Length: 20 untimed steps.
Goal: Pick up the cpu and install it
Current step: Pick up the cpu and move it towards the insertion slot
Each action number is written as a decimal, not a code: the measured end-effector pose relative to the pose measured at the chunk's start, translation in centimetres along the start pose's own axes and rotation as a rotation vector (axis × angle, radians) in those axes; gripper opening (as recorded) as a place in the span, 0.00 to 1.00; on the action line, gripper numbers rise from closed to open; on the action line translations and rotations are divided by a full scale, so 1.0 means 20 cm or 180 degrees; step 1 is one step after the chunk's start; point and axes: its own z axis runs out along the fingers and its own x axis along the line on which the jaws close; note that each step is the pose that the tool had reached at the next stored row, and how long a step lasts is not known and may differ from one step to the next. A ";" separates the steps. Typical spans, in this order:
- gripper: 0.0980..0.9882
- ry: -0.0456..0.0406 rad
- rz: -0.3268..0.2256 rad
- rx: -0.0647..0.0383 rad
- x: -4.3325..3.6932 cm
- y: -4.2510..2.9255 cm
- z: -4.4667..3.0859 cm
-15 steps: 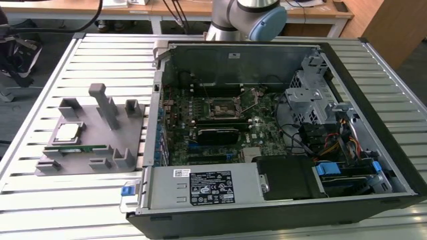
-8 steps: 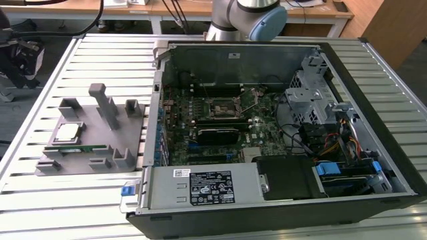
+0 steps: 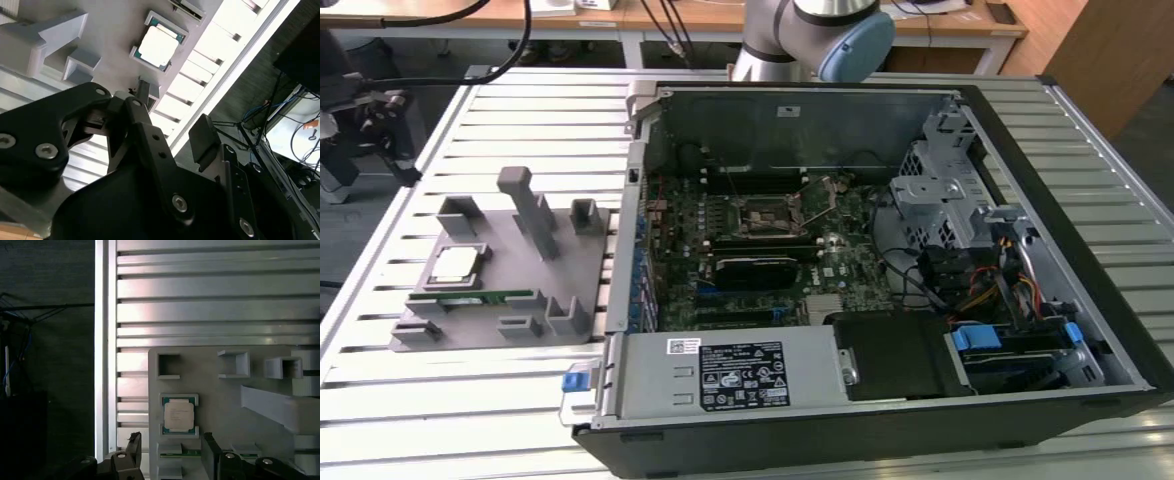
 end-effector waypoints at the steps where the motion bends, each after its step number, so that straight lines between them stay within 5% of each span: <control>1: 0.55 0.0001 -0.0015 -0.0005 0.000 -0.001 0.004; 2: 0.62 0.0002 -0.0031 -0.0010 0.000 -0.001 0.008; 20: 0.62 0.0005 -0.0094 -0.0062 -0.003 -0.010 0.061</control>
